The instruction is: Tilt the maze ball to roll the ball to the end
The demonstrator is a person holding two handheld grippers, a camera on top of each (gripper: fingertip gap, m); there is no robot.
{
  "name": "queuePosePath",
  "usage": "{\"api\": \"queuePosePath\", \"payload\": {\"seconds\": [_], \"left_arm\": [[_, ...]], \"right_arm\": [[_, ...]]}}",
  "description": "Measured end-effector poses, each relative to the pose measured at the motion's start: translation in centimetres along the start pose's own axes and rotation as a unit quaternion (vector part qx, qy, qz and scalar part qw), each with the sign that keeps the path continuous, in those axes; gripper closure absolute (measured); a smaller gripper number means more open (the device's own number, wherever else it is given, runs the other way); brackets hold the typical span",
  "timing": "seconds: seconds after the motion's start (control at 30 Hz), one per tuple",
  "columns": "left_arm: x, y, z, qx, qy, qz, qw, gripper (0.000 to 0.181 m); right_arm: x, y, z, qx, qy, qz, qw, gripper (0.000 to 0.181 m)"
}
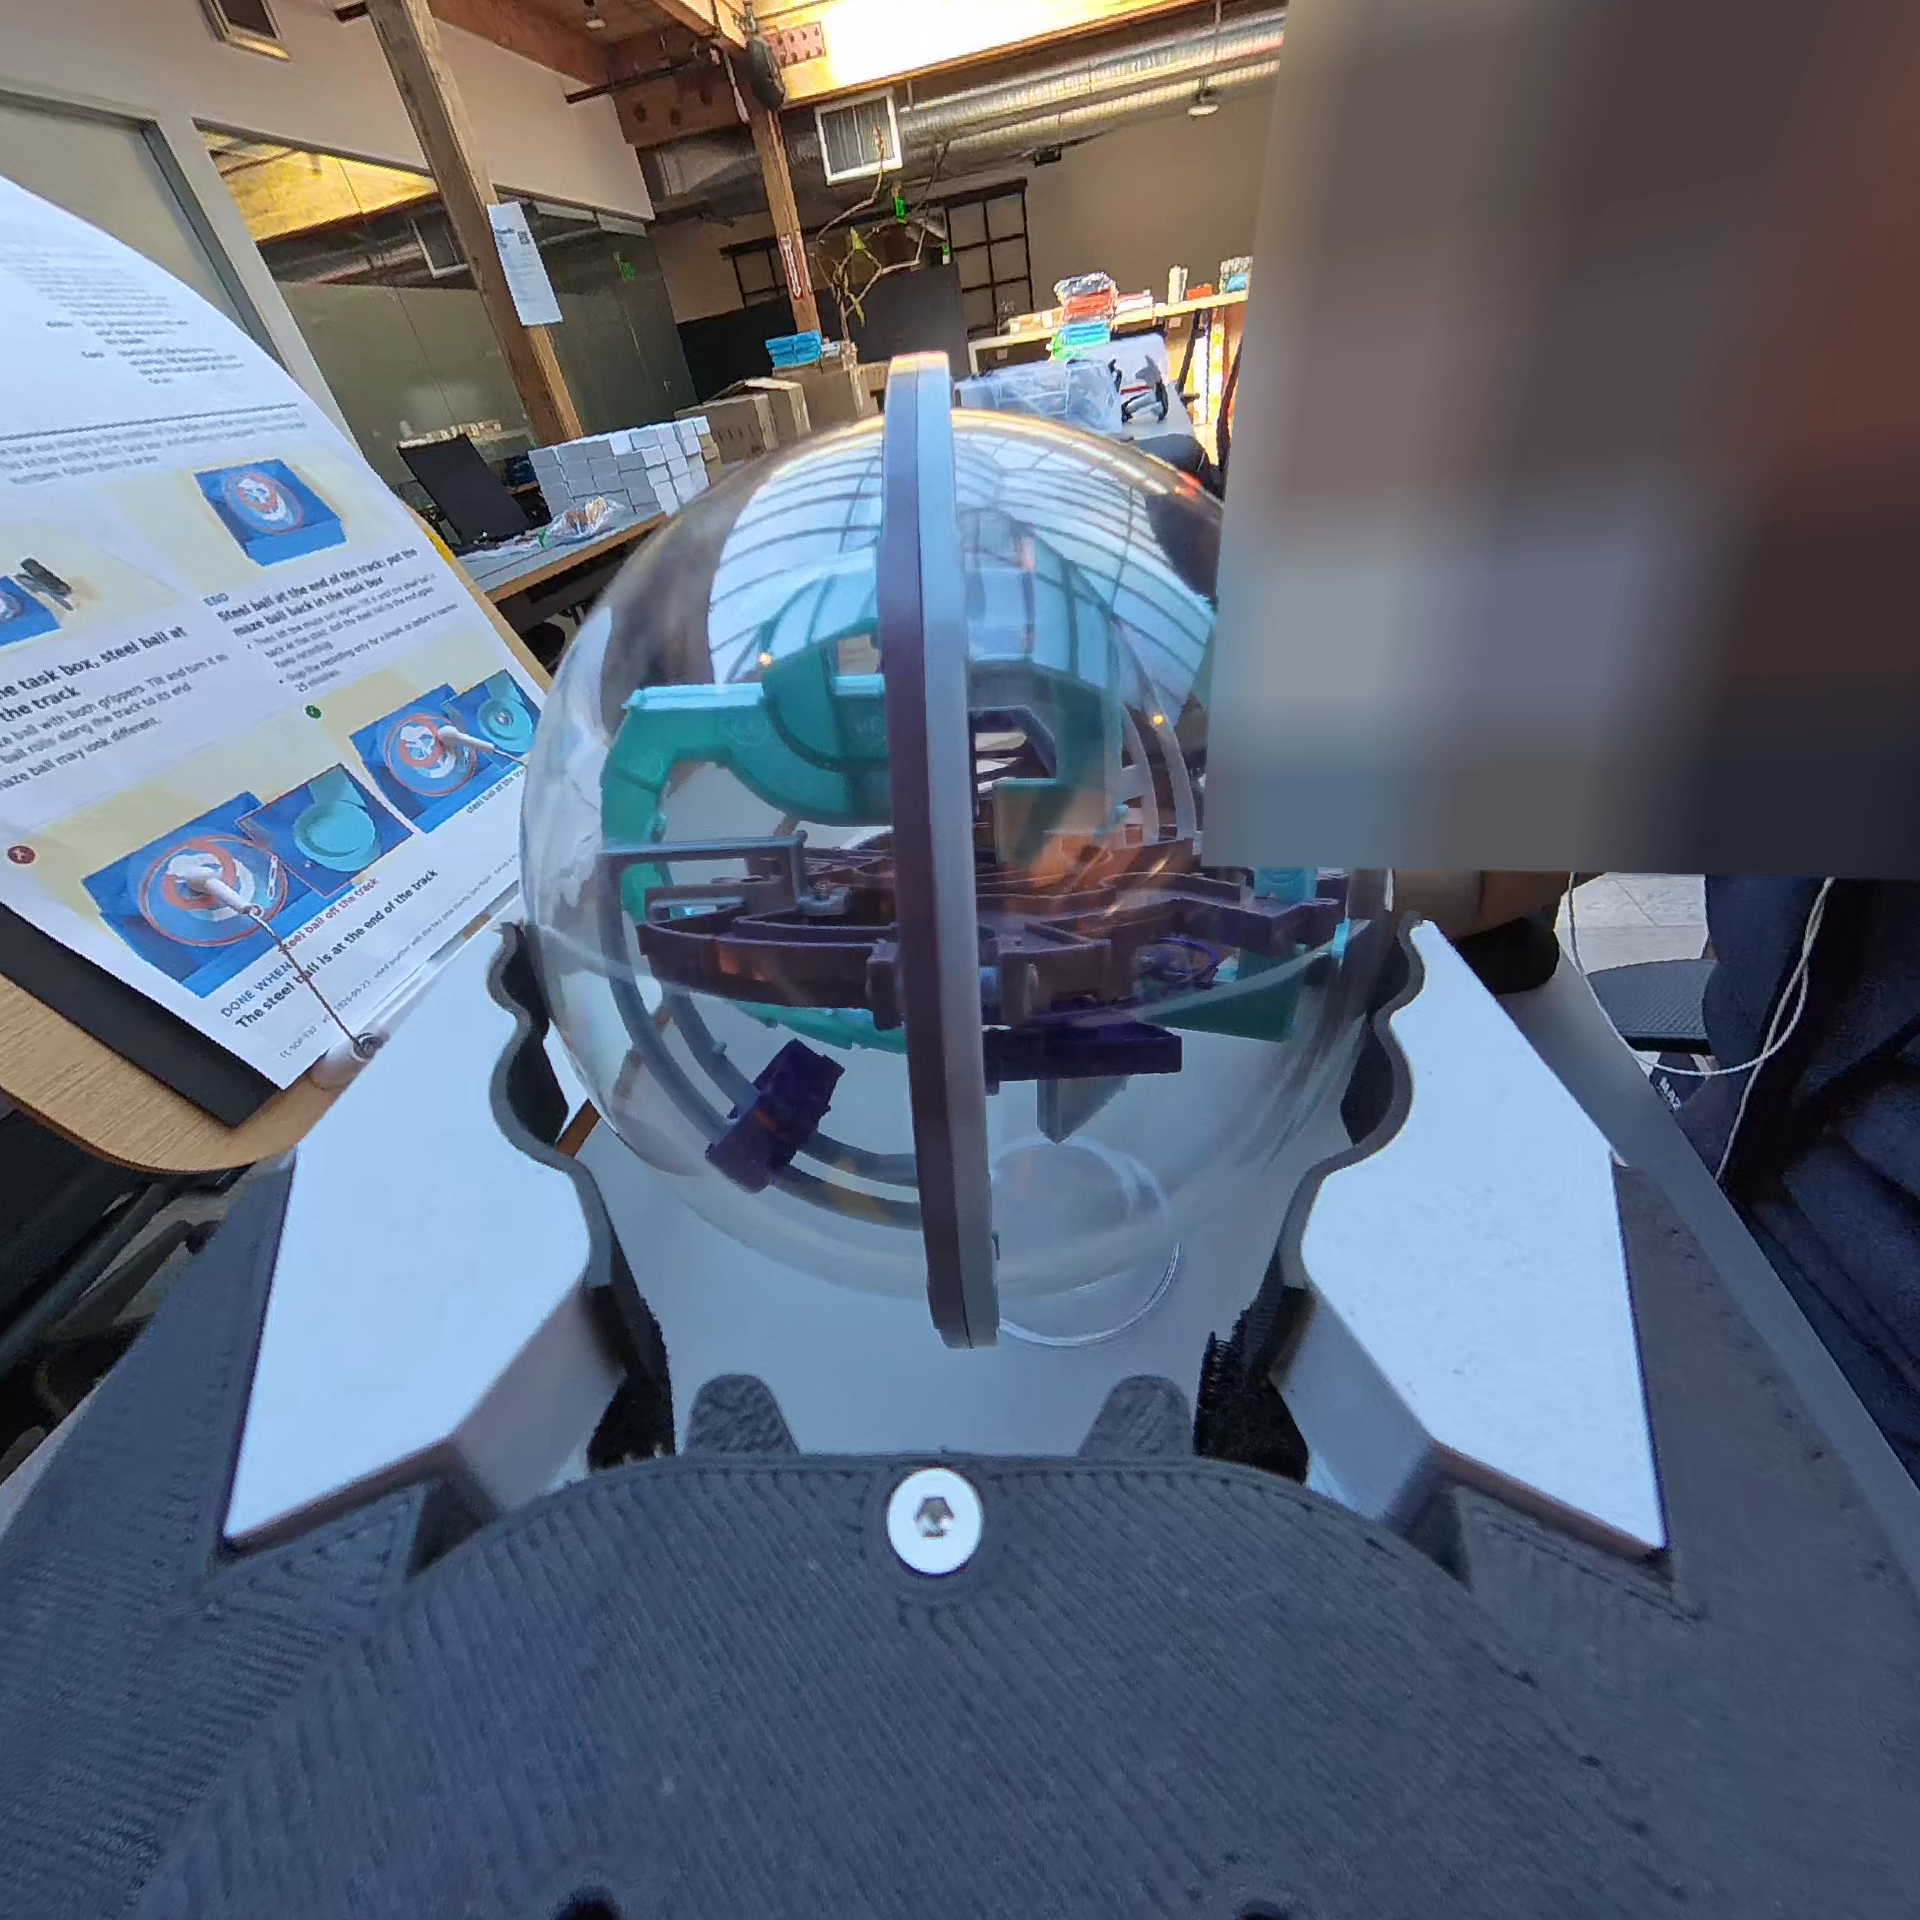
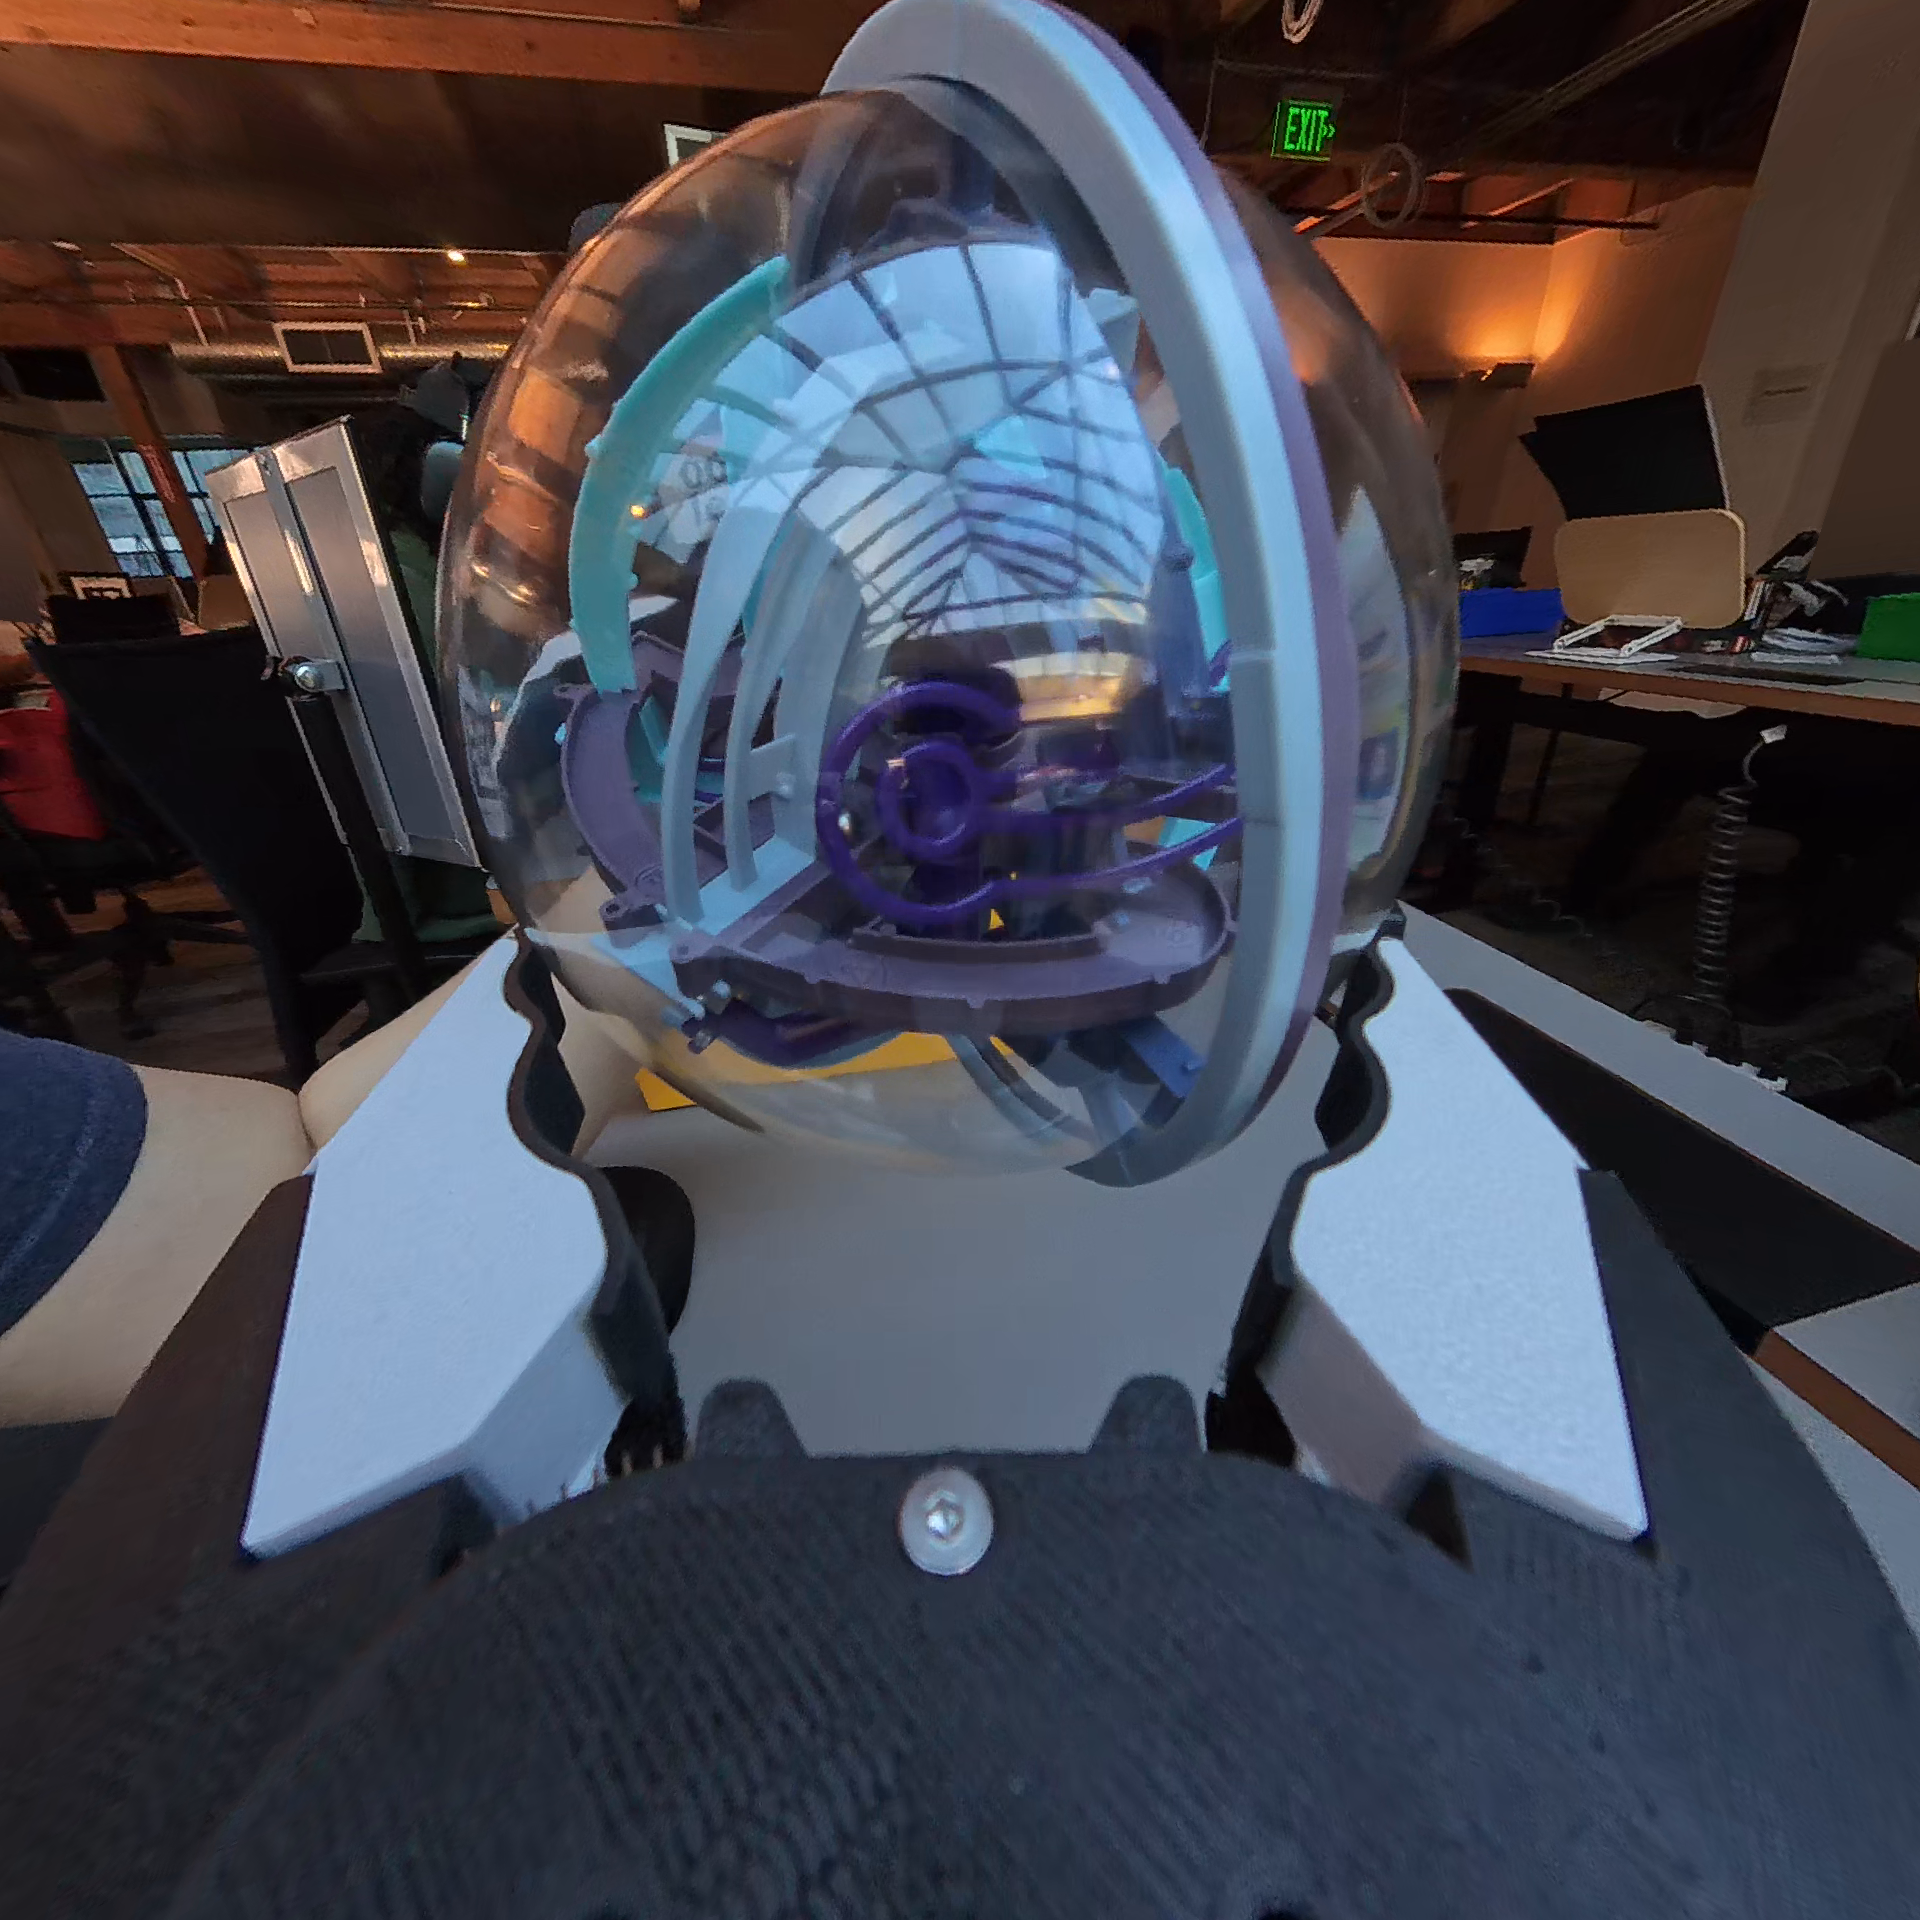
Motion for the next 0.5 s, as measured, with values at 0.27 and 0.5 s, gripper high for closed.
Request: {"api": "queuePosePath", "payload": {"seconds": [0.27,0.5], "left_arm": [[-0.25,-0.03,0.5,-0.007,0.007,0.003,1.0,0.029],[-0.62,-0.09,0.7,0.001,0.026,0.002,1.0,0.029]], "right_arm": [[0.24,0.01,0.11,-0.001,0.002,0.005,1.0,0.035],[0.54,-0.13,0.18,-0.025,-0.022,0.007,0.999,0.035]]}}
Point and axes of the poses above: each gripper's, where its closed fingertips meet, y back along the fingers, z out of its underside, x = y × z across the jaws, the point moved 9 cm from there along y, back along the fingers, and after that the axes turned 8 degrees about -y, right-handed, at the moved point
